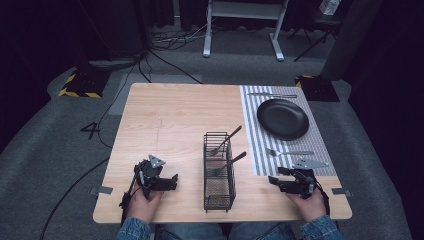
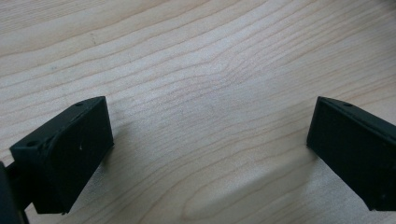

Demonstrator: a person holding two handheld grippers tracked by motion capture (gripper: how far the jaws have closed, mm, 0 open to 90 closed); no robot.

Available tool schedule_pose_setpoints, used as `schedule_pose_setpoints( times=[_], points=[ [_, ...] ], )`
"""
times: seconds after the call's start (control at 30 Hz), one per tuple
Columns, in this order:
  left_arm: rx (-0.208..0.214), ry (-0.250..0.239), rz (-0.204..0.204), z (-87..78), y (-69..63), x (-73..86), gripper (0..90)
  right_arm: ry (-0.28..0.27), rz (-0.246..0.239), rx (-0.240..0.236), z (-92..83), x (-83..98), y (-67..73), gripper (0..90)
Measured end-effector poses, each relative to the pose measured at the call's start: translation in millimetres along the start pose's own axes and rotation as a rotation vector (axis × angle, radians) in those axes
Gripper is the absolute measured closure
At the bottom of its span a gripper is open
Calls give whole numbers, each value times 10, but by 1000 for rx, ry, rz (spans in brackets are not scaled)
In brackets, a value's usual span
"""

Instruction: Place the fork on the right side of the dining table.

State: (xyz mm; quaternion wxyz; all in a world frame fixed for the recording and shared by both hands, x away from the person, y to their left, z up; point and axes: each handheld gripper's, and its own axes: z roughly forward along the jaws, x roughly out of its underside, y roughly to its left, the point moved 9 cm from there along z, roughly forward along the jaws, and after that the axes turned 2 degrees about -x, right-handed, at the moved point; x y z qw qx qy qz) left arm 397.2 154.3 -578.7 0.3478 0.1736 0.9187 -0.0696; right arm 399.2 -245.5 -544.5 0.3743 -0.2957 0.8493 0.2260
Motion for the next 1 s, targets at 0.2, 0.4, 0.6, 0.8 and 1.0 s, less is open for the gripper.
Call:
schedule_pose_setpoints(
  times=[0.2, 0.4, 0.6, 0.8, 1.0],
  points=[
    [0, 0, 2, 0, 1, 0, 4, -19, -29, 20, 39, 38, -12, 370],
    [1, 1, 3, -1, 1, 0, 5, 3, -44, 32, 94, 104, -22, 361],
    [1, 0, 2, 0, 1, 0, 5, 11, -45, 40, 130, 147, -32, 334],
    [0, 0, -1, 0, -1, 0, 5, 43, -105, 22, 162, 165, 28, 189],
    [0, 0, 2, 0, 1, 0, 5, 77, -171, 55, 204, 186, 83, 136]
  ],
)
